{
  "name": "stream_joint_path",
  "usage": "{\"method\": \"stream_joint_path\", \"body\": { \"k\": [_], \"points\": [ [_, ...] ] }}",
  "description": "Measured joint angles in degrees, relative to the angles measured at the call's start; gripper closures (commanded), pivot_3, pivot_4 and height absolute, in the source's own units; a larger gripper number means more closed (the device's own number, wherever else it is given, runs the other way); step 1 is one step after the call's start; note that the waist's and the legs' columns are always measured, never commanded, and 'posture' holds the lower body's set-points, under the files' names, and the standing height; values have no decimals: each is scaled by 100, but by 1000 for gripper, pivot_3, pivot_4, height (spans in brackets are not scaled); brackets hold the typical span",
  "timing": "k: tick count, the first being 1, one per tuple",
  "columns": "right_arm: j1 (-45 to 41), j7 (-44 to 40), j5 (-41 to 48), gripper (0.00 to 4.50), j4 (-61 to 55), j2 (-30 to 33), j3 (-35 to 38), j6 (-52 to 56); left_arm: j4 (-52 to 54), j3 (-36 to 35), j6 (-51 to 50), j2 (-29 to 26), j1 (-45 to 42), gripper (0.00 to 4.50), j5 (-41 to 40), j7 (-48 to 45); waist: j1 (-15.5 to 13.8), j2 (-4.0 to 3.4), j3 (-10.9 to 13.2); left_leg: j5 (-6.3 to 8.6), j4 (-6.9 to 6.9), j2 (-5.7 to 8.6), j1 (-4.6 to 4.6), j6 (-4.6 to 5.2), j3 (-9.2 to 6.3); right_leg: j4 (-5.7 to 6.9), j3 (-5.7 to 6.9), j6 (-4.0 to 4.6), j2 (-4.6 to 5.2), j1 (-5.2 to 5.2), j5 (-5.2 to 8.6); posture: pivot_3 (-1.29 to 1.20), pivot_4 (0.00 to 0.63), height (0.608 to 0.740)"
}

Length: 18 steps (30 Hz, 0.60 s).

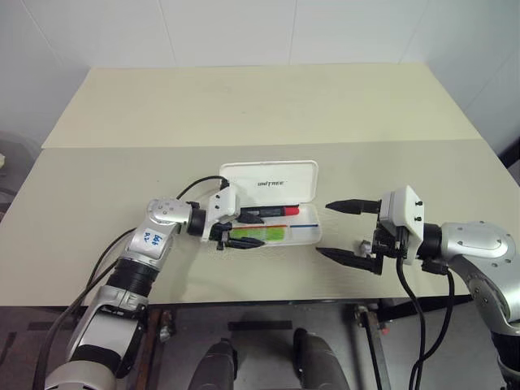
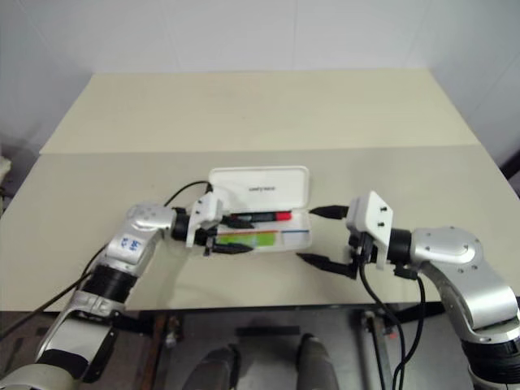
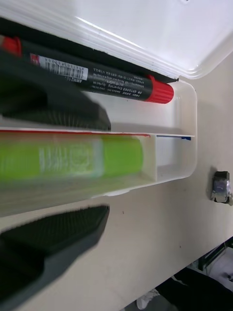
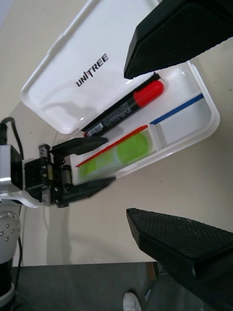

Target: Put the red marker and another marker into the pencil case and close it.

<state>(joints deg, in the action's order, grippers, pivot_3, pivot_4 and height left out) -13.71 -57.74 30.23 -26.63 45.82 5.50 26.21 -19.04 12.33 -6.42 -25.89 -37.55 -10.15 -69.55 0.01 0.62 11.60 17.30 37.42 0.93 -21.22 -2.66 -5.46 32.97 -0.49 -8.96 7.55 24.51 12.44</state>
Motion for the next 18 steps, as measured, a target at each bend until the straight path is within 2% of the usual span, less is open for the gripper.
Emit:
{"method": "stream_joint_path", "body": {
  "k": [2,11,18],
  "points": [
    [-79,19,0,0,1,-1,-32,9,0,0,0,44,-8,47,-1,4,2,0,0,0,0,0,0,0,0,0,0,0,0,0,0,0,150,740],
    [-45,92,56,0,8,-34,-46,33,347,-79,-248,96,-40,14,-321,-136,-1,0,0,0,-3,0,-2,0,0,3,0,0,0,0,0,0,150,740],
    [971,660,325,0,-35,-180,819,293,1091,-436,-379,-18,231,14,-801,-257,-15,0,0,2,-5,1,-2,4,0,3,-1,0,1,-4,0,0,150,740]
  ]
}}
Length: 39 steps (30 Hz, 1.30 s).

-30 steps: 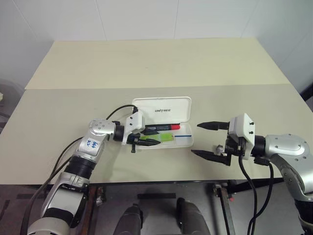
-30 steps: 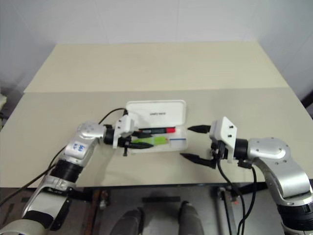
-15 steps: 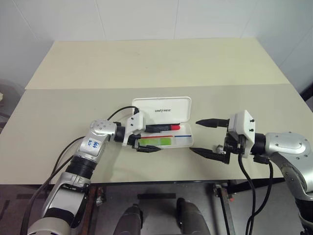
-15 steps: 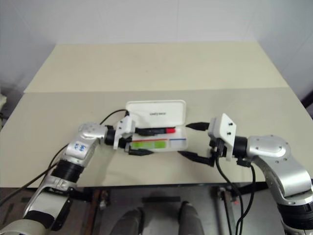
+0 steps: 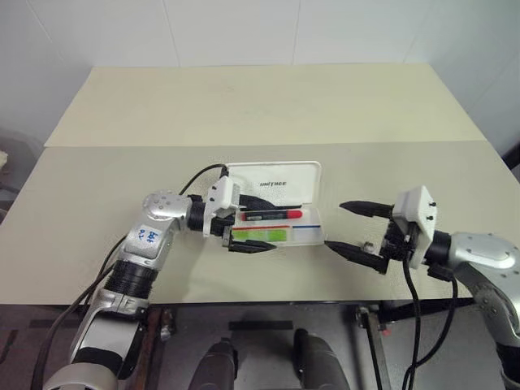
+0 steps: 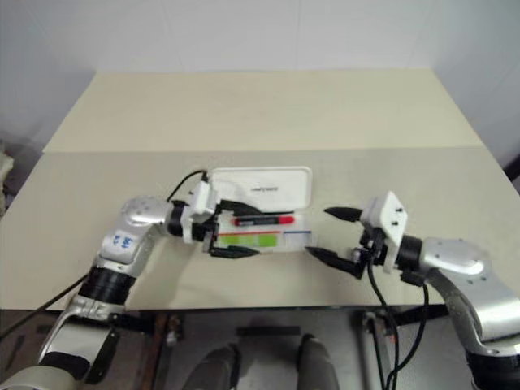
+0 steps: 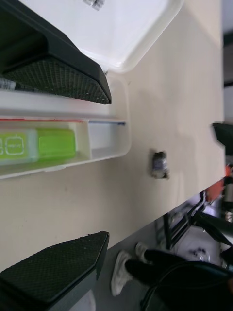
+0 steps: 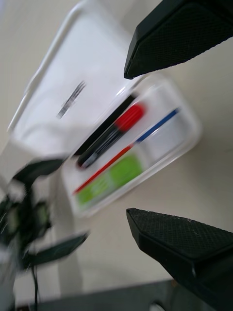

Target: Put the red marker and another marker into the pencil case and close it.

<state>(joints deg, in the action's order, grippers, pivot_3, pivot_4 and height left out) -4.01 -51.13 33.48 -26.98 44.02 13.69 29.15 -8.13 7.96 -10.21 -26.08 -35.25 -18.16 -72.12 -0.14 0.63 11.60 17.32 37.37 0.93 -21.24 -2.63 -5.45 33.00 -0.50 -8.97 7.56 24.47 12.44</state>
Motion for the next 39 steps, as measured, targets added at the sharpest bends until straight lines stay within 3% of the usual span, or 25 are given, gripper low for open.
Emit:
{"method": "stream_joint_path", "body": {
  "k": [4,8,11,12,13,27,30,39],
  "points": [
    [1256,529,-99,0,-342,-229,701,79,570,-263,-278,-376,537,14,-390,-84,0,0,-1,1,-16,-6,5,1,-1,2,1,3,-5,1,2,0,150,740],
    [2174,1278,-486,0,-459,-670,905,231,794,-560,-661,-911,992,14,-606,-143,34,0,-1,2,2,-3,10,3,14,-9,-12,7,-2,0,4,0,150,740],
    [2189,1707,-667,0,-725,-907,763,261,825,-640,-537,-926,1002,14,-626,-133,22,1,-1,-4,9,-7,16,7,16,-21,-11,35,-5,-10,0,0,150,740],
    [2176,1831,-710,0,-783,-993,670,287,821,-661,-476,-964,1003,14,-626,-137,25,2,-1,-9,9,-12,17,14,16,-23,-6,114,-8,-11,29,0,150,740],
    [2162,1973,-764,0,-809,-1120,570,336,819,-698,-399,-1016,1003,14,-625,-141,25,3,-2,-15,8,-16,18,20,16,-21,-3,129,-11,-11,26,0,150,740],
    [1102,3264,-1674,0,87,-2317,-512,163,963,-787,-303,-1170,938,14,-630,-116,34,5,-3,-29,-2,-19,22,32,12,-7,-3,139,-19,-2,11,0,150,740],
    [1019,3444,-1808,621,273,-2501,-528,-51,964,-791,-309,-1237,912,0,-631,-109,35,5,-4,-29,-4,-20,23,32,12,-7,-3,138,-20,-2,11,0,150,740],
    [940,3497,-1821,3999,369,-2567,-525,-149,964,-801,-304,-1279,883,0,-634,-86,38,5,-4,-30,-4,-23,24,32,12,-5,-3,138,-24,-2,11,0,150,740]
  ]
}}
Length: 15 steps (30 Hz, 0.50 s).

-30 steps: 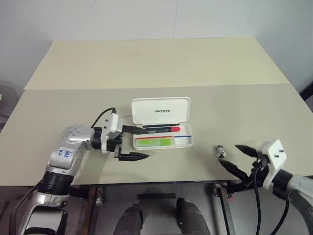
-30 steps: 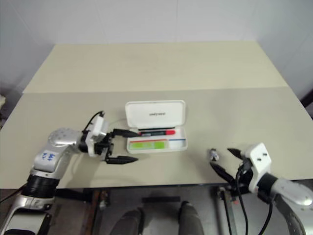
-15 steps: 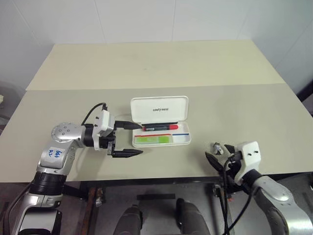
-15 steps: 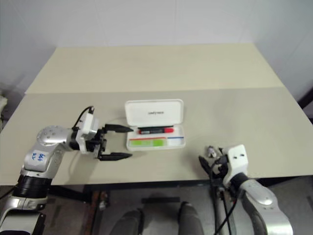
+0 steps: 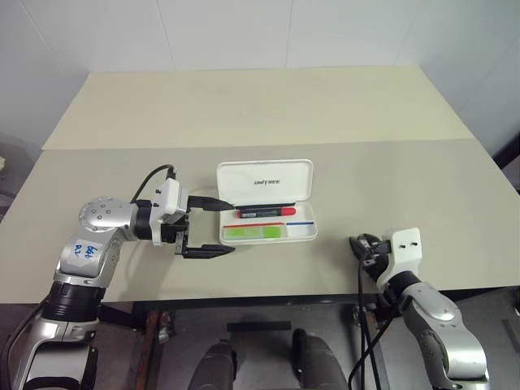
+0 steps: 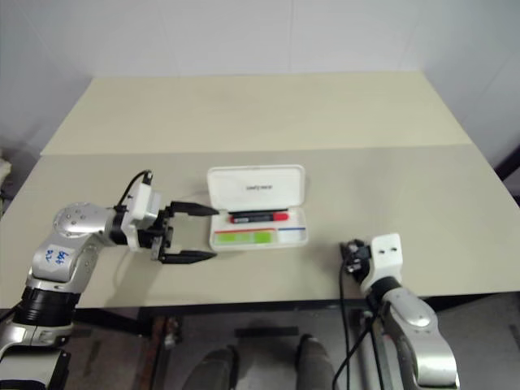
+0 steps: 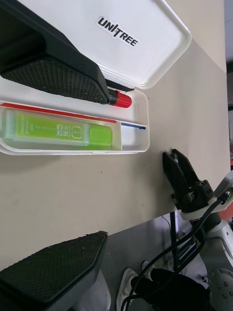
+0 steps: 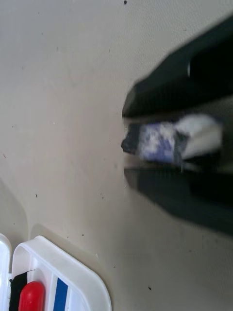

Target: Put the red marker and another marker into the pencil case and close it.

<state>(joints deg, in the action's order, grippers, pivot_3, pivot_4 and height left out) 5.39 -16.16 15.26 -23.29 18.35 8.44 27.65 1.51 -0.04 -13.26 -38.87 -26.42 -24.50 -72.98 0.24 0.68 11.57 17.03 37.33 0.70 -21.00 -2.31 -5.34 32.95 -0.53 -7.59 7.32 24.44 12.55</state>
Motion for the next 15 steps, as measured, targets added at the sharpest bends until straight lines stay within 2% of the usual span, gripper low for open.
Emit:
{"method": "stream_joint_path", "body": {
  "k": [7,13,15],
  "points": [
    [-226,-253,142,4093,-5,182,18,123,1,0,17,-1,0,0,0,11,13,0,0,0,0,0,-1,0,1,-1,0,0,0,1,0,0,150,740],
    [-756,-1583,508,4093,-44,1173,-88,-32,22,-7,36,-2,41,0,0,46,10,-1,1,0,-3,-3,-1,0,0,-3,2,-1,-3,1,0,0,150,740],
    [-923,-1932,650,4093,-30,1320,-109,-65,28,-16,69,-5,69,0,0,66,7,0,1,0,-5,-8,-2,0,-1,-4,4,-7,-9,1,-3,0,150,740]
  ]
}}
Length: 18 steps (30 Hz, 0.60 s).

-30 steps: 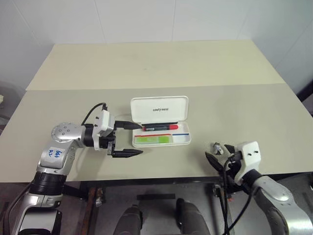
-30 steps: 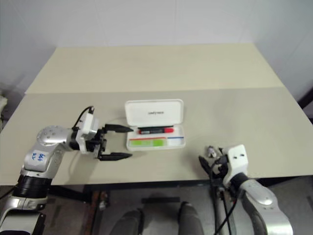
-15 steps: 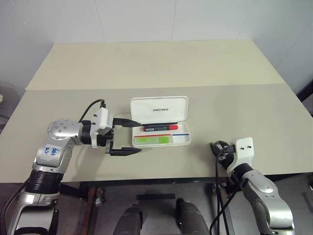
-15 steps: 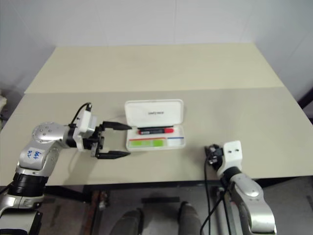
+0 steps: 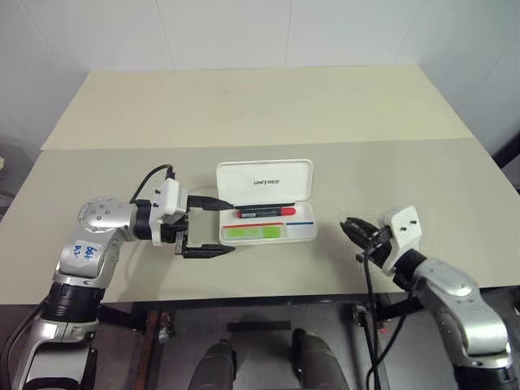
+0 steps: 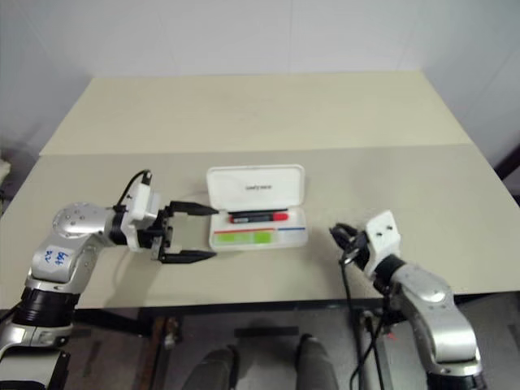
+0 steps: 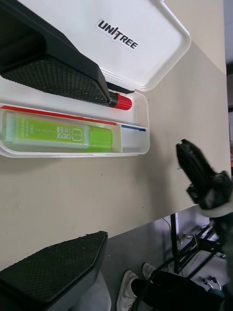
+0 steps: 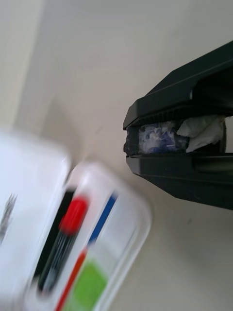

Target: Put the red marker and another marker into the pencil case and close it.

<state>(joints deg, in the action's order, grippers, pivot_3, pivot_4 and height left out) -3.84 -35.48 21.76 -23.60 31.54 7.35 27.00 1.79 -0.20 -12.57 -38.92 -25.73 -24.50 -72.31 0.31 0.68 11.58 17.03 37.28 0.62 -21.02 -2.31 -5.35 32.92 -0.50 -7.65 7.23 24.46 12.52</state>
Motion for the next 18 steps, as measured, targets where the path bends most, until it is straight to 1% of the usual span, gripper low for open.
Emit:
{"method": "stream_joint_path", "body": {
  "k": [4,7,10,14,15,18],
  "points": [
    [-924,-1261,141,4093,524,534,-389,-305,48,-121,92,-14,218,0,0,91,58,-1,2,0,2,-5,1,-1,5,-2,0,-32,-3,1,-18,0,150,740],
    [-1423,-1988,43,4093,1069,612,-799,-736,151,-142,105,-15,356,0,0,162,69,2,2,1,0,-19,1,-1,1,-1,3,-55,-20,2,-31,0,150,740],
    [-1921,-2617,-85,4093,1880,407,-1268,-1228,225,-154,116,-17,402,0,0,225,84,2,3,1,-4,-29,-1,-2,-3,-4,1,-56,-35,5,-33,0,150,740],
    [-2388,-3235,-214,4093,2738,208,-1525,-1869,280,-176,117,-22,441,0,0,299,113,2,3,4,-5,-31,-3,-6,-4,-3,0,-58,-38,8,-35,0,150,740],
    [-2621,-3481,-302,4093,3211,96,-1648,-2166,339,-231,116,-55,526,0,-1,340,126,3,3,5,-4,-31,-2,-8,-3,-4,0,-59,-40,7,-37,0,150,740],
    [-2975,-3845,-493,4093,4068,-133,-1800,-2697,469,-286,111,-65,608,0,-5,400,143,1,4,6,-7,-37,-3,-10,-1,2,-4,-59,-46,12,-40,0,150,740]
  ]
}}
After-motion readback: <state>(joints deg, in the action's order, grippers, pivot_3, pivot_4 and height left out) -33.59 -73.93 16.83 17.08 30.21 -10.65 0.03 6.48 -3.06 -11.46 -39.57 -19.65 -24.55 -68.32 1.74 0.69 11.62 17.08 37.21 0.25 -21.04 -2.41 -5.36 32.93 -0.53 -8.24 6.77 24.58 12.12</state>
